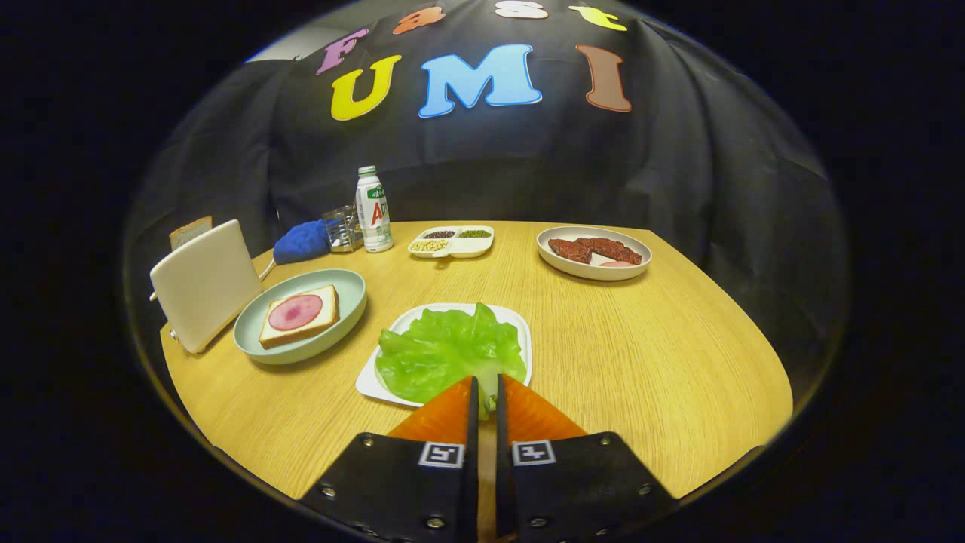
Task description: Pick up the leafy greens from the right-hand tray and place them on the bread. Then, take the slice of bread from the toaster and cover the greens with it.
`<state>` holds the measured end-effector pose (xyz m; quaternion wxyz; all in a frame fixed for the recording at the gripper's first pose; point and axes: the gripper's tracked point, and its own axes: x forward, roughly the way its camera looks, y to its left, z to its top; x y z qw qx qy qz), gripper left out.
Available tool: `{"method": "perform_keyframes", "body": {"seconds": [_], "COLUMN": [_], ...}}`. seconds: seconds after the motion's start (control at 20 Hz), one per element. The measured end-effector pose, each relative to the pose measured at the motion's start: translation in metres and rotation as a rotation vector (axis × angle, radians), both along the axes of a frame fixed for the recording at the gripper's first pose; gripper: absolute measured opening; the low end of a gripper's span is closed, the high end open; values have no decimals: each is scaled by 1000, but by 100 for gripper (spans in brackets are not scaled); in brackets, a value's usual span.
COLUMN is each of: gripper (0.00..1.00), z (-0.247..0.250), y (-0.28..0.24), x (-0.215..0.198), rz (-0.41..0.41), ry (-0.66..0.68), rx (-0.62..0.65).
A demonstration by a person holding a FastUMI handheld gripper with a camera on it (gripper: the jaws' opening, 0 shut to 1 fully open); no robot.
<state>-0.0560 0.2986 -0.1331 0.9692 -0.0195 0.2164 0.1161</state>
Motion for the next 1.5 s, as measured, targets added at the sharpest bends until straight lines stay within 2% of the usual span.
{"method": "perform_keyframes", "body": {"seconds": [0.05,0.1,0.15,0.6,1.05,1.5], "gripper": [5,5,0,0,0,0], "z": [1,6,9,68,97,100], "y": [1,0,0,21,82,152], "x": [-2,-1,-1,-10,-14,-12], "rz": [10,-2,-3,21,120,245], "ry": [0,-30,-42,-186,-250,-259], "rx": [7,17,3,-29,-19,8]}}
